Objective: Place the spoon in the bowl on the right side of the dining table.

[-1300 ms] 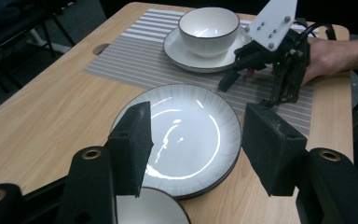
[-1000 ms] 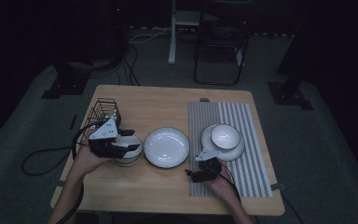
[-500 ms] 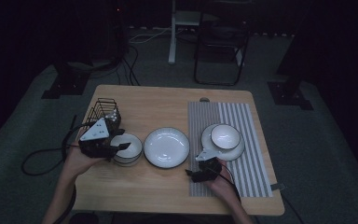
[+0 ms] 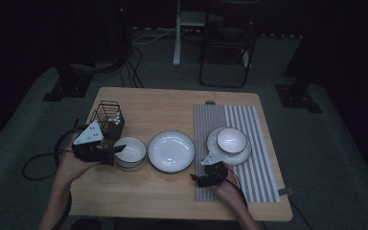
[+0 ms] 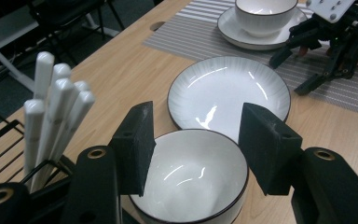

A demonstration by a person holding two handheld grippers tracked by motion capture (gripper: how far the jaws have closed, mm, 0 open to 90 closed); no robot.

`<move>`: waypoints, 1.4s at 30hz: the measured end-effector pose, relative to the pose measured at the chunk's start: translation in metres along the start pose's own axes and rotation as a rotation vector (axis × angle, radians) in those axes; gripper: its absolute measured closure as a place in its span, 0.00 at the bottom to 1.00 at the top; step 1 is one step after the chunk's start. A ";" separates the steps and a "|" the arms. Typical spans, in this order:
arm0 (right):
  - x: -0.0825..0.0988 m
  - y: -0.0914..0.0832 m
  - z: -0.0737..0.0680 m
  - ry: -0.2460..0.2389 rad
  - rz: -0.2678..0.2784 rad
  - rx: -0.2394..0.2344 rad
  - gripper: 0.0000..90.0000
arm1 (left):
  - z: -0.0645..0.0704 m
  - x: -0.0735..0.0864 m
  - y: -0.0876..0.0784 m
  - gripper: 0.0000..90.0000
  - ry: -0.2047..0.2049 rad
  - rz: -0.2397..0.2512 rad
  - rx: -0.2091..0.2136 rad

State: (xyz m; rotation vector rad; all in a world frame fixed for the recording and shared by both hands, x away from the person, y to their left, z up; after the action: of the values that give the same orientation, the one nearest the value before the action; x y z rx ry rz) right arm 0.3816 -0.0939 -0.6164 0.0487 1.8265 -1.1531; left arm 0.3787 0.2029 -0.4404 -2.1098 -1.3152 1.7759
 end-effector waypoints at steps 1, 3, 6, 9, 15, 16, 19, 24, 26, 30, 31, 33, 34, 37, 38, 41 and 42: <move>0.000 0.000 0.000 0.000 0.000 0.000 0.23 | 0.000 0.001 -0.001 0.52 -0.002 -0.003 -0.001; 0.000 0.000 0.000 0.000 0.000 0.000 0.23 | -0.001 0.002 -0.001 0.52 -0.007 -0.002 -0.005; 0.000 0.000 0.000 0.000 0.000 0.000 0.23 | -0.003 0.005 -0.002 0.52 -0.013 -0.007 -0.011; 0.000 0.000 0.000 0.001 0.001 0.000 0.23 | -0.003 0.006 -0.002 0.52 -0.018 -0.008 -0.012; 0.000 0.000 0.000 0.001 0.000 0.000 0.23 | -0.006 0.009 -0.004 0.52 -0.027 -0.013 -0.020; 0.000 0.000 0.000 0.001 0.000 0.000 0.23 | -0.007 0.010 -0.005 0.52 -0.029 -0.013 -0.022; 0.000 0.000 0.000 0.001 0.000 0.000 0.23 | -0.009 0.013 -0.005 0.52 -0.038 -0.013 -0.025; 0.000 0.000 0.000 0.000 0.001 0.000 0.23 | -0.012 0.017 -0.007 0.52 -0.046 -0.015 -0.031; 0.000 0.000 0.000 0.001 0.000 0.000 0.23 | -0.012 0.018 -0.007 0.52 -0.049 -0.012 -0.033; 0.000 0.000 0.000 0.001 0.000 0.000 0.23 | -0.012 0.021 -0.008 0.52 -0.054 -0.015 -0.039; 0.000 0.000 0.000 0.001 0.000 0.000 0.23 | -0.012 0.022 -0.008 0.52 -0.052 -0.016 -0.039; 0.000 0.000 0.000 0.002 0.000 -0.001 0.23 | -0.013 0.023 -0.007 0.51 -0.054 -0.011 -0.038; 0.000 0.000 0.000 0.002 0.000 -0.001 0.23 | -0.013 0.025 -0.007 0.51 -0.053 -0.017 -0.037; 0.000 0.000 0.000 0.002 0.000 -0.001 0.23 | -0.013 0.027 -0.007 0.51 -0.063 -0.020 -0.035; 0.000 0.000 0.000 0.004 -0.001 -0.001 0.23 | -0.013 0.028 -0.006 0.51 -0.067 -0.020 -0.034; 0.000 0.000 0.000 0.003 -0.001 -0.001 0.23 | -0.013 0.029 -0.006 0.51 -0.067 -0.020 -0.033; 0.000 0.000 0.000 0.003 0.000 -0.001 0.23 | -0.013 0.030 -0.006 0.51 -0.069 -0.019 -0.033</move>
State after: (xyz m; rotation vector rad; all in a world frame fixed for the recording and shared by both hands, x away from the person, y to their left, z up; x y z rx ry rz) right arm 0.3815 -0.0938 -0.6163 0.0495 1.8293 -1.1532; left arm 0.3846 0.2314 -0.4557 -2.0627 -1.3854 1.8481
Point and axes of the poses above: each handheld gripper's, and its own axes: y roughly forward along the jaws, x roughly out of its underside, z roughly to its right, the point moved 10 cm from there along y, roughly forward along the jaws, and after that the axes turned 10 degrees about y, right-handed, at the moved point
